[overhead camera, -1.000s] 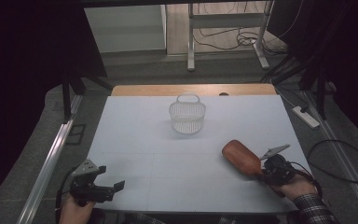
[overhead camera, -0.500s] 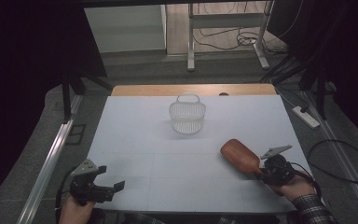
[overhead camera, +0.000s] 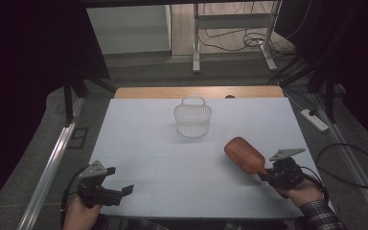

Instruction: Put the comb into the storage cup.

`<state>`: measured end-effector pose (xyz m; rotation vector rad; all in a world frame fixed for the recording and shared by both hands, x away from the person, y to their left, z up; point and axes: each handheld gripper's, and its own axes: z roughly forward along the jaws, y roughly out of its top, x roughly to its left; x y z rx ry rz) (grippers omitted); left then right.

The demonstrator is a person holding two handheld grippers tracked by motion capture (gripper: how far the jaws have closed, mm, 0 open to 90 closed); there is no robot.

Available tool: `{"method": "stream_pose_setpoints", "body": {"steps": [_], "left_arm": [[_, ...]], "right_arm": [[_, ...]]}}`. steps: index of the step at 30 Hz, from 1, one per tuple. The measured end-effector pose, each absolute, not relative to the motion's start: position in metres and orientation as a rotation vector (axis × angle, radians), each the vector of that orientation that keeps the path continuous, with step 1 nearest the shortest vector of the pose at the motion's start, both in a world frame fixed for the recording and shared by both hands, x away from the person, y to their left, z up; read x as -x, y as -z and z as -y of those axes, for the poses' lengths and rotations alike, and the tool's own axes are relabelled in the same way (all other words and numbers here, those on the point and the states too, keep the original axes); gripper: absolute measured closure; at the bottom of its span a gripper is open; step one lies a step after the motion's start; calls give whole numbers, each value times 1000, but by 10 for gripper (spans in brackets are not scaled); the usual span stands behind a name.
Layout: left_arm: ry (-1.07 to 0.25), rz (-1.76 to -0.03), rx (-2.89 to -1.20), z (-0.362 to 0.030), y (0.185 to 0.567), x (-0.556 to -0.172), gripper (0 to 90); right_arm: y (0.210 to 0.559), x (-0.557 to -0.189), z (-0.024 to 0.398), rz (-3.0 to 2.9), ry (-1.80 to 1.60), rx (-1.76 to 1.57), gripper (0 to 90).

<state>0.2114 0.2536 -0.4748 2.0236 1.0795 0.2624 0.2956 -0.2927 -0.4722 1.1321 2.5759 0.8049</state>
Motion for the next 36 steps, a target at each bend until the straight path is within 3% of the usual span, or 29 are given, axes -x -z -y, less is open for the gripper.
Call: {"method": "stream_pose_setpoints", "body": {"steps": [36], "left_arm": [[-217, -925, -2073, -192, 451, -266, 0]], "right_arm": [[444, -287, 268, -2480, -1098, -1024, 716]]}}
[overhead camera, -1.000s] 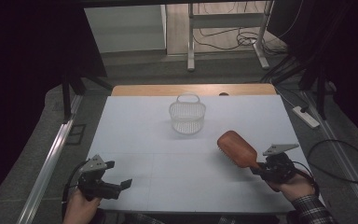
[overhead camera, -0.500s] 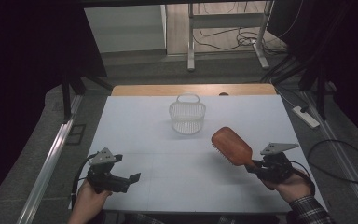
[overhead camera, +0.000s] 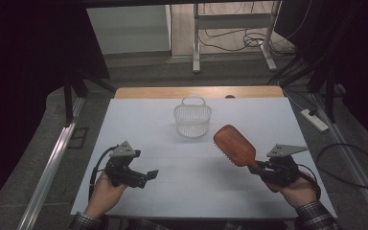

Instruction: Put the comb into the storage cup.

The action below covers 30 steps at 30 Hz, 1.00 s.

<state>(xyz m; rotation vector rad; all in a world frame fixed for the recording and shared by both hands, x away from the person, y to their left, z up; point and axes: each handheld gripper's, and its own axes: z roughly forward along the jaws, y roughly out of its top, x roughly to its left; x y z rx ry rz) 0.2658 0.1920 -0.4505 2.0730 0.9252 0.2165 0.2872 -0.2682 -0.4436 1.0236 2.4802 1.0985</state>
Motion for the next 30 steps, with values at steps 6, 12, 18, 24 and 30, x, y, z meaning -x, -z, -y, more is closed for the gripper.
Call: {"method": "stream_pose_setpoints", "body": {"steps": [6, 12, 18, 24, 30], "left_arm": [[-192, -905, -2047, -180, 447, -278, 0], [-161, -885, -2033, -167, 444, -287, 0], [-153, -866, -2025, -155, 441, -297, 0], [-134, -855, -2015, -145, 440, -308, 0], [-115, -840, -2004, -134, 438, -316, 0]], "right_arm": [[440, -288, 265, -2456, -1127, -1007, 716], [436, -288, 258, -2440, -1157, -989, 716], [434, -289, 253, -2434, -1181, -973, 716], [434, -288, 244, -2446, -1193, -946, 717], [434, -288, 236, -2448, -1207, -930, 716]]}}
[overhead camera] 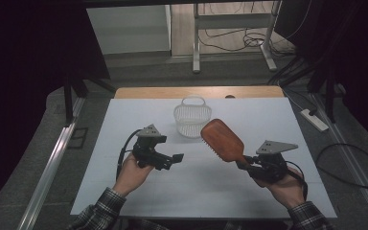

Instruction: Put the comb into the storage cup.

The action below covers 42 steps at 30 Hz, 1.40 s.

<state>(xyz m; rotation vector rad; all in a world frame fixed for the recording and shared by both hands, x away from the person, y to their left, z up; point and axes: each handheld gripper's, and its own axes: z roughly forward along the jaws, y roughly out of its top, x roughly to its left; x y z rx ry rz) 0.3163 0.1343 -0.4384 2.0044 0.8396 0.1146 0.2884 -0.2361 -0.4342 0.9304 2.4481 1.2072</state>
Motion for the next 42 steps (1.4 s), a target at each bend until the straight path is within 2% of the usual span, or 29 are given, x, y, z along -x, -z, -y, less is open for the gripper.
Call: {"method": "stream_pose_setpoints", "body": {"steps": [33, 42], "left_arm": [[-4, -796, -1960, -90, 437, -346, 0], [19, -809, -1906, -95, 436, -349, 0]], "right_arm": [[436, -290, 204, -2394, -1287, -867, 716], [438, -291, 196, -2377, -1320, -864, 716]]}}
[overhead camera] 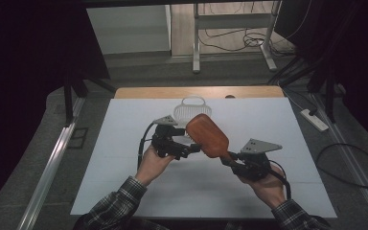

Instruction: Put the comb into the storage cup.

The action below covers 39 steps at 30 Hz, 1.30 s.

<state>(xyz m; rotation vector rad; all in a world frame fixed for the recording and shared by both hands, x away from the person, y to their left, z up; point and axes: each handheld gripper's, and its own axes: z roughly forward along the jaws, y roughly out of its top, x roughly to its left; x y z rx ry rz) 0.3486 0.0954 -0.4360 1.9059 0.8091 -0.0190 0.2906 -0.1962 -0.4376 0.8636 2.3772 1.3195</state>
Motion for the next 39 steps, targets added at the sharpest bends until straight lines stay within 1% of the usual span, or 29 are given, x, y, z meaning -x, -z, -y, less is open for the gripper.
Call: {"method": "stream_pose_setpoints", "body": {"steps": [30, 32, 33, 35, 37, 38, 39], "left_arm": [[186, -803, -1801, -97, 444, -354, 1], [188, -803, -1795, -97, 444, -353, 16], [198, -800, -1791, -97, 444, -353, 57], [219, -799, -1778, -98, 445, -353, 102], [232, -803, -1769, -99, 445, -354, 177], [243, -809, -1759, -100, 446, -354, 177], [259, -813, -1744, -102, 446, -354, 219]], "right_arm": [[444, -290, 166, -2390, -1371, -811, 716], [444, -289, 166, -2388, -1373, -807, 716], [444, -289, 165, -2388, -1382, -800, 716], [444, -288, 165, -2388, -1383, -793, 716], [444, -288, 165, -2388, -1384, -787, 716], [444, -288, 164, -2388, -1384, -783, 716], [445, -288, 164, -2389, -1385, -782, 715]]}}
